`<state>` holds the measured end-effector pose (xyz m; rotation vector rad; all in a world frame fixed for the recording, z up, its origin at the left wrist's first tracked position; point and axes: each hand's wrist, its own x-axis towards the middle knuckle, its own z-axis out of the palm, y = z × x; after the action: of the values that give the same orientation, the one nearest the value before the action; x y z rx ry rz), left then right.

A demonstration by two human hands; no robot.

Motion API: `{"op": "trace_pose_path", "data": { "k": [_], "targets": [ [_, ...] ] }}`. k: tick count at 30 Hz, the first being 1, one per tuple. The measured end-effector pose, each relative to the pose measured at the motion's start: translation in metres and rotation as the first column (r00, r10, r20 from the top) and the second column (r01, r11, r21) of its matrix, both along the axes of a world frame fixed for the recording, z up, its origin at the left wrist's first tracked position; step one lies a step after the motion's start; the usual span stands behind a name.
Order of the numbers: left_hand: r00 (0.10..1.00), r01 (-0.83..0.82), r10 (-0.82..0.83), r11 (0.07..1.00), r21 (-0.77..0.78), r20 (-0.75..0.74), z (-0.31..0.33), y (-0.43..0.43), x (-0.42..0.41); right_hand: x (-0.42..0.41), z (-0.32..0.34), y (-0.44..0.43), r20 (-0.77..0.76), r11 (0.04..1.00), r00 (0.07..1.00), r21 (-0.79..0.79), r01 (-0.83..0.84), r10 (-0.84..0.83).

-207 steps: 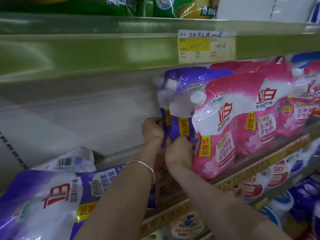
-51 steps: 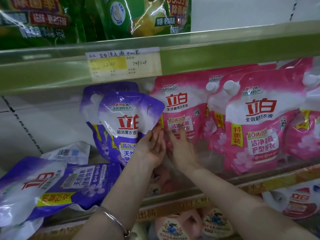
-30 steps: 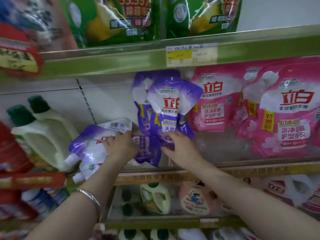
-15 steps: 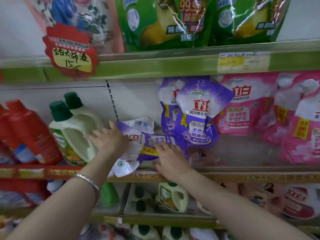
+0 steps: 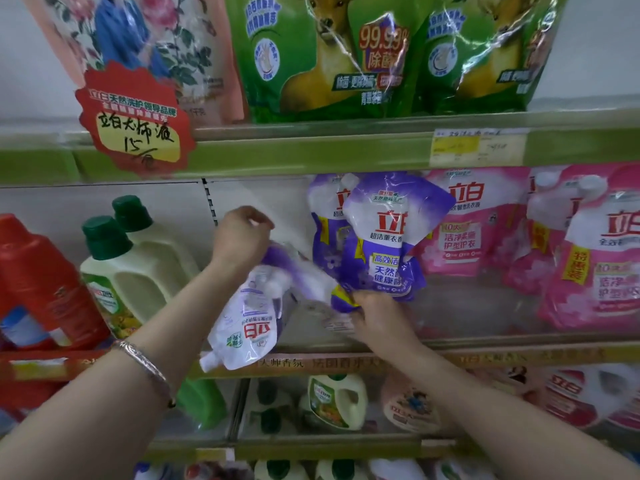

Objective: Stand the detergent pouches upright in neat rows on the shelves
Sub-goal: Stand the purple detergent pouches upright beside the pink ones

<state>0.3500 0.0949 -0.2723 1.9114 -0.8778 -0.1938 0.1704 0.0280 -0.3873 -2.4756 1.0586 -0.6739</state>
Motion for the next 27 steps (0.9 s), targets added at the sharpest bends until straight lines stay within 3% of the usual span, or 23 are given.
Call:
{"op": "trace_pose_path", "data": {
  "k": [3, 6, 9, 15, 18, 21, 24, 27],
  "targets": [
    [0.922, 0.111, -0.176, 0.974, -0.198, -0.346, 0.021, -0.017, -0.045, -0.023, 0.002, -0.017, 0.093, 0.994, 0.99, 0.051, 0.099, -0.104],
    [0.78, 0.18, -0.335, 0.929, -0.323, -0.529, 0.031, -0.039, -0.092, -0.051, 0.007, -0.036, 0.246, 0.949, 0.943, 0.274, 0.153, -0.223],
    [0.733, 0.234, -0.405, 0.904, -0.357, -0.547, 0.03, -0.062, -0.13, -0.072, 0.005, -0.055, 0.273, 0.833, 0.89, 0.523, 0.181, -0.365],
    [0.719, 0.239, -0.444, 0.88, -0.41, -0.535, 0.023, -0.107, -0.173, -0.099, 0.011, -0.09, 0.283, 0.74, 0.802, 0.618, 0.266, -0.525],
    [0.732, 0.269, -0.478, 0.857, -0.439, -0.485, 0.017, -0.12, -0.183, -0.111, 0.013, -0.106, 0.283, 0.745, 0.774, 0.577, 0.335, -0.567],
    [0.781, 0.369, -0.527, 0.822, -0.434, -0.335, 0.01, -0.123, -0.187, -0.116, 0.014, -0.11, 0.268, 0.761, 0.779, 0.532, 0.371, -0.567],
    [0.84, 0.502, -0.537, 0.825, -0.259, -0.083, -0.003, -0.114, -0.189, -0.122, 0.014, -0.099, 0.277, 0.783, 0.808, 0.532, 0.323, -0.521],
    [0.778, 0.619, -0.599, 0.782, -0.07, 0.19, -0.021, -0.093, -0.194, -0.129, 0.016, -0.08, 0.368, 0.825, 0.784, 0.477, 0.303, -0.501]
  ]
}}
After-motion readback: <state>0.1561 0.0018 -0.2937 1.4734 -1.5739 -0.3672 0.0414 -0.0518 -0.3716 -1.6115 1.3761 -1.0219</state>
